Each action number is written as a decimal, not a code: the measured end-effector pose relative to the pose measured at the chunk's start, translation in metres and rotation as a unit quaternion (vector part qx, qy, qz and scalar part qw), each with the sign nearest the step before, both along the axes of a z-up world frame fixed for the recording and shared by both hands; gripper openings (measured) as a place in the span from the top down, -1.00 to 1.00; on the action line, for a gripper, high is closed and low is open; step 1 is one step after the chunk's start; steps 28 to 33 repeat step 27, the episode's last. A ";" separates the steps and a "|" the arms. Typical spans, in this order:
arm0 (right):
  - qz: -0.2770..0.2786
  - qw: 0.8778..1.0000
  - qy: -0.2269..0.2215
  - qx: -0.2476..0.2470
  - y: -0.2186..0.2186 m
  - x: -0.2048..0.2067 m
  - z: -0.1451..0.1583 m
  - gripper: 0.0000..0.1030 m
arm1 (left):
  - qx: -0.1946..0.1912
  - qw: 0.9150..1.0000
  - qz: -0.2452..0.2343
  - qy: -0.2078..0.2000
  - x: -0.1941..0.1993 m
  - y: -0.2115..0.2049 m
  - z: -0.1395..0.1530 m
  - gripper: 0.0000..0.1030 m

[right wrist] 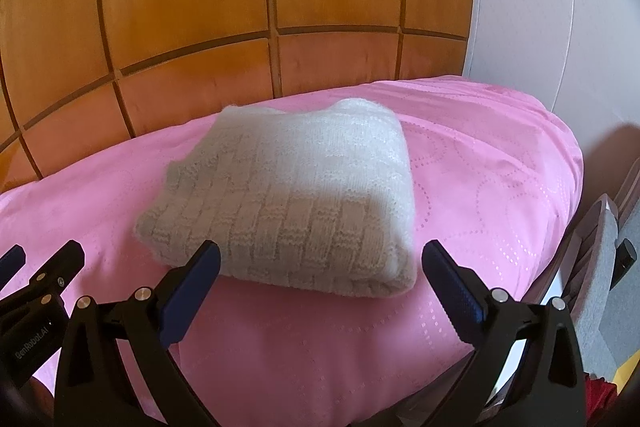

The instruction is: Fold small clothes

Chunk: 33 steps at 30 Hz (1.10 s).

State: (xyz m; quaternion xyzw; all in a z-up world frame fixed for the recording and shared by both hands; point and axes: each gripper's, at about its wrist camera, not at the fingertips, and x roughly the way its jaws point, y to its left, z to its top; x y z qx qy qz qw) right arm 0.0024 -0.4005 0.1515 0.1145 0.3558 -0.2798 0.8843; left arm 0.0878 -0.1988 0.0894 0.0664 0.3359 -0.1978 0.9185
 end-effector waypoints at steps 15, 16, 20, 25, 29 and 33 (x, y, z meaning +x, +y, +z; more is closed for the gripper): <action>0.001 1.000 0.003 0.006 -0.004 0.002 -0.003 -0.95 | -0.008 1.000 -0.003 -0.008 -0.007 -0.004 0.003 -0.92; 0.003 1.000 0.004 0.006 -0.005 0.002 -0.004 -0.95 | -0.007 1.000 -0.004 -0.006 -0.006 -0.005 0.003 -0.92; 0.002 1.000 0.003 0.011 -0.011 0.003 -0.007 -0.95 | -0.006 1.000 -0.008 0.016 0.000 -0.007 -0.004 -0.92; -0.031 0.999 -0.024 0.030 -0.046 -0.001 0.001 -0.95 | 0.008 0.999 -0.002 0.034 0.008 -0.009 -0.018 -0.92; -0.059 0.997 -0.026 0.035 -0.072 -0.003 0.002 -0.95 | 0.013 0.999 0.000 0.037 0.010 -0.009 -0.023 -0.92; -0.059 0.997 -0.026 0.035 -0.072 -0.003 0.002 -0.95 | 0.013 0.999 0.000 0.037 0.010 -0.009 -0.023 -0.92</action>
